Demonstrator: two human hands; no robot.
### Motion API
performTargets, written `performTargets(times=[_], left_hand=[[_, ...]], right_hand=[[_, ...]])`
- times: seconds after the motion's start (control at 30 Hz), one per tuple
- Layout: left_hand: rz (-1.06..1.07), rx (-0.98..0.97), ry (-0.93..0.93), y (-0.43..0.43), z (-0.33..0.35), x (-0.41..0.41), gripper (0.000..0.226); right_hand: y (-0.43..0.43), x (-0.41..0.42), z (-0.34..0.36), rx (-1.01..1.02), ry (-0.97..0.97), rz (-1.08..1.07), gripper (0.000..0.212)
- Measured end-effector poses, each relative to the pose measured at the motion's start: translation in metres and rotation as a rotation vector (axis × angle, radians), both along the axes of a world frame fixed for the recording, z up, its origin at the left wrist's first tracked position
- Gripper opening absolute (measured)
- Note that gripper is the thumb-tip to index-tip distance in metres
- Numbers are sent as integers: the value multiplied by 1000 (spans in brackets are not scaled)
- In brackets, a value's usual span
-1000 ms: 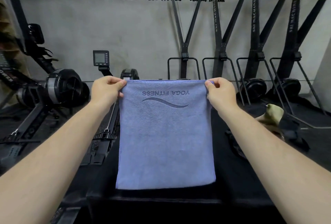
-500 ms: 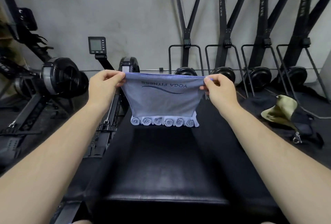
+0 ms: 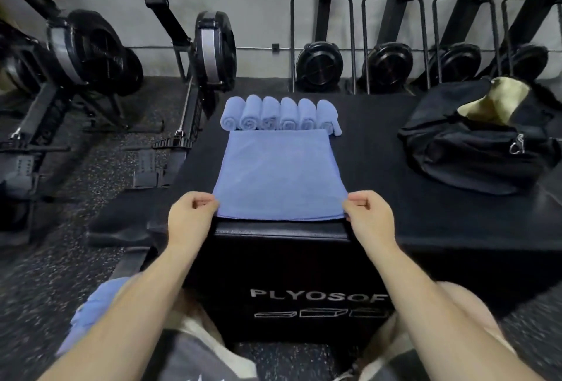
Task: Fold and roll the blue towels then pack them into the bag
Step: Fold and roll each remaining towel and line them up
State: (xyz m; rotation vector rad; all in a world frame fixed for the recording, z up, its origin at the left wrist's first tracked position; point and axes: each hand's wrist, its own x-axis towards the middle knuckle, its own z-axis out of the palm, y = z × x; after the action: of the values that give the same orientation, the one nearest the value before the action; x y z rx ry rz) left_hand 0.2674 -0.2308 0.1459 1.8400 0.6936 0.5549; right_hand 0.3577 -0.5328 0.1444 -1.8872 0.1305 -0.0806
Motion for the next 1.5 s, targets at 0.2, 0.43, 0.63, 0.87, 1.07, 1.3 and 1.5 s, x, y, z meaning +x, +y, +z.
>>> performTargets(times=[0.2, 0.43, 0.63, 0.87, 1.07, 1.3, 1.5], left_hand=[[-31, 57, 27, -3, -2, -12, 11], [-58, 192, 72, -6, -5, -26, 15], [-81, 418, 91, -11, -13, -29, 28], [-380, 777, 221, -32, -3, 27, 46], [-207, 906, 322, -22, -12, 33, 37], [-456, 877, 282, -36, 2, 121, 53], [-304, 950, 511, -5, -14, 151, 46]], right_hand=[[-4, -10, -1, -122, -51, 46, 18], [-12, -22, -3, -213, -91, 47, 21], [-4, -30, 2, -534, -94, 67, 22], [56, -11, 13, -899, -323, 471, 46], [34, 16, -2, -1096, -87, 493, 58], [109, 74, 10, -1027, -293, 504, 53], [97, 116, -8, -1082, -119, 385, 58]])
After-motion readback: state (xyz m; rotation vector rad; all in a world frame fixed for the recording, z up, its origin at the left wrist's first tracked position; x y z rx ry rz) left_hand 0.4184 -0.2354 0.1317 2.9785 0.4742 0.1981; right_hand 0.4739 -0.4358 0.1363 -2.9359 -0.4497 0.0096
